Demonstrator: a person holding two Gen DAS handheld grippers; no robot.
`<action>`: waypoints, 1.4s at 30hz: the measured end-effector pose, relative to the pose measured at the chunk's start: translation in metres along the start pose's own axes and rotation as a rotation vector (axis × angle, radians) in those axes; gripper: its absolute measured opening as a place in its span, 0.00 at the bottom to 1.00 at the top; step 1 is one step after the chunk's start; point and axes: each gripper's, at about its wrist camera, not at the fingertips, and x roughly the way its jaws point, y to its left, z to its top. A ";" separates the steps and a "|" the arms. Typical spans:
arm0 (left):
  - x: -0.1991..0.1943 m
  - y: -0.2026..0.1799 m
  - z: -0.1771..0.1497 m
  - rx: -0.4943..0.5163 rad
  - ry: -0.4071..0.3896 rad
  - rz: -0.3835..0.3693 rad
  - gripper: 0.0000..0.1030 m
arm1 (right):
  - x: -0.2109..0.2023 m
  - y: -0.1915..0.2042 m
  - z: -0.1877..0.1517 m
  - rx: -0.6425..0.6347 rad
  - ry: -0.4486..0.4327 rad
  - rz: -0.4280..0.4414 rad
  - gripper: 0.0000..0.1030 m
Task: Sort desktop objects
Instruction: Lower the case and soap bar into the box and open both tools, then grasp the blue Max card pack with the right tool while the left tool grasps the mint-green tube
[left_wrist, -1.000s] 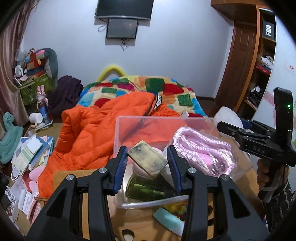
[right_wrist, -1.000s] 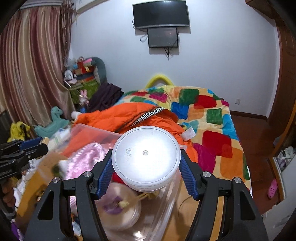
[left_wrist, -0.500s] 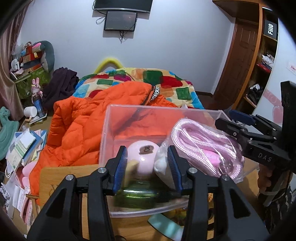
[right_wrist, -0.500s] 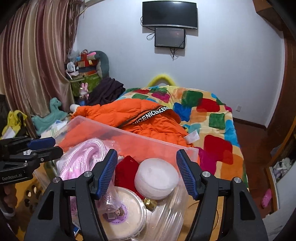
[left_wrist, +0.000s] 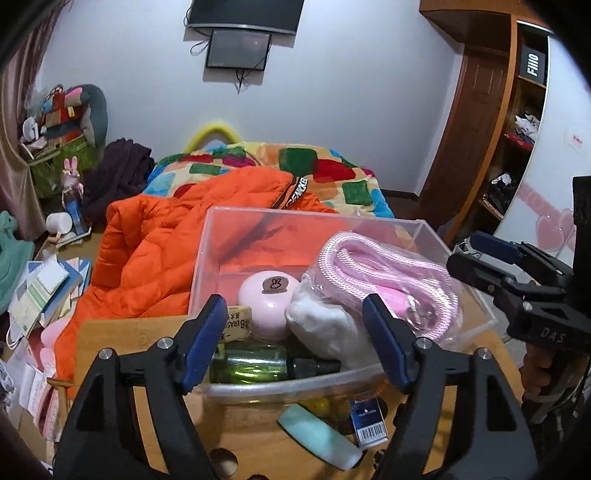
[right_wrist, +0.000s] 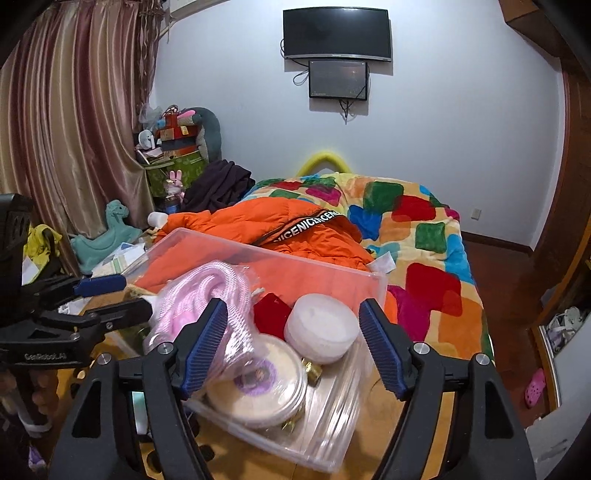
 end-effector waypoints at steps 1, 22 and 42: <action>-0.004 0.000 0.000 -0.001 -0.005 -0.002 0.76 | -0.003 0.002 -0.002 -0.005 -0.002 0.001 0.70; -0.081 0.034 -0.032 -0.034 -0.098 0.097 0.92 | -0.023 0.047 -0.064 -0.072 0.081 0.086 0.80; -0.065 0.032 -0.098 0.087 0.026 0.119 0.92 | 0.040 0.084 -0.089 -0.082 0.279 0.129 0.61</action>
